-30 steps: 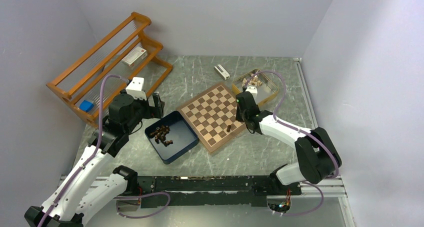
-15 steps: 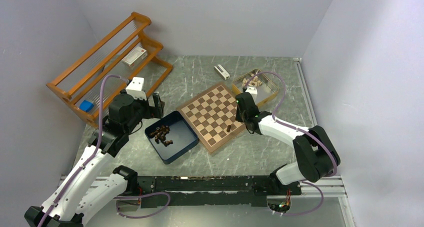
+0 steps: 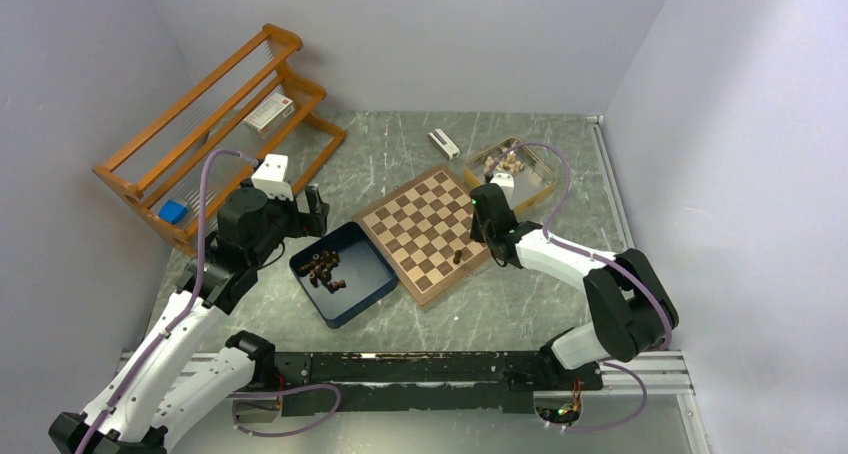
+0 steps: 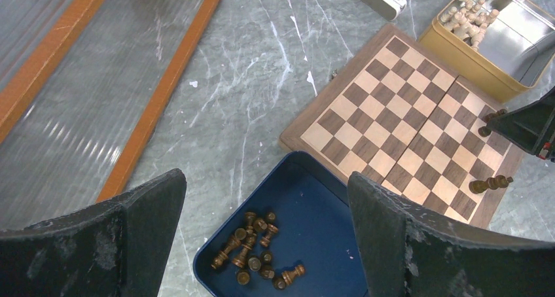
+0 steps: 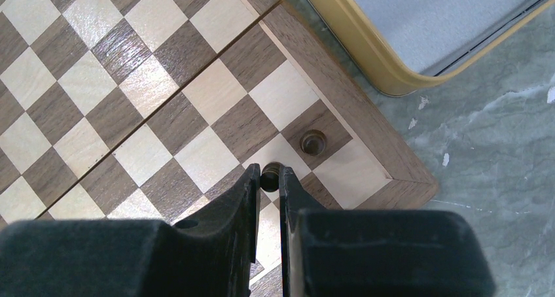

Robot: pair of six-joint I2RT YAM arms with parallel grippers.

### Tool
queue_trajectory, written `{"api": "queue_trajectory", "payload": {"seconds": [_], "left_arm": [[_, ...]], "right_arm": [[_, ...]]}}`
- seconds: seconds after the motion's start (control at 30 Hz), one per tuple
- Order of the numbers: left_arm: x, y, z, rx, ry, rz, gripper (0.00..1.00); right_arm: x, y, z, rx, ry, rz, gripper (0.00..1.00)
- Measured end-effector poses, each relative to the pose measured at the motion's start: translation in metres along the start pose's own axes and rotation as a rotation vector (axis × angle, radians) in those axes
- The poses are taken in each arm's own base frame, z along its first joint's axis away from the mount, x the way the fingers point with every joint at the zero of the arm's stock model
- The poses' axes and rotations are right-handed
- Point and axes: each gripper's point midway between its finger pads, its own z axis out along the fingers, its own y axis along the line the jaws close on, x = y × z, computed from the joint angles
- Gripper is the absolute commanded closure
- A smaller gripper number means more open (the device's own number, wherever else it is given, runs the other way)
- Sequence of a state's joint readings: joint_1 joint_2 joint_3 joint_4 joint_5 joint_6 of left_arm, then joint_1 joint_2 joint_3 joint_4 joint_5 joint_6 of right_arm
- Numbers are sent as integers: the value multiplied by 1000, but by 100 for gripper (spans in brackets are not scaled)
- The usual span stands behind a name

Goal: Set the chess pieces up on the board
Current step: Place the chess piece on the chessboard.

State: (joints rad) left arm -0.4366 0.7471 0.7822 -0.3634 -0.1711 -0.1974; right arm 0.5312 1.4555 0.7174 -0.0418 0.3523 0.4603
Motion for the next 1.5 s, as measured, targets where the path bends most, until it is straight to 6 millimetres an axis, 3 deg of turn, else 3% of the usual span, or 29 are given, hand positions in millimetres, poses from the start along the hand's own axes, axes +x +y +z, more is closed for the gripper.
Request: {"api": "queue_trajectory", "payload": {"seconds": [0.2,0.63,1.23,1.5], "left_arm": [[0,0,0,0,0,0,2],[-1,0,-1,0,-3,0,2],[-1,0,-1,0,-3,-1,2],[-1,0,-1,0,-4,-1,2]], "right_arm": [[0,0,0,0,0,0,76],[11,-1,2,6,44,-4,74],[2,2,0,2,36,0,75],[-3,2,-4,9,42,-4,67]]}}
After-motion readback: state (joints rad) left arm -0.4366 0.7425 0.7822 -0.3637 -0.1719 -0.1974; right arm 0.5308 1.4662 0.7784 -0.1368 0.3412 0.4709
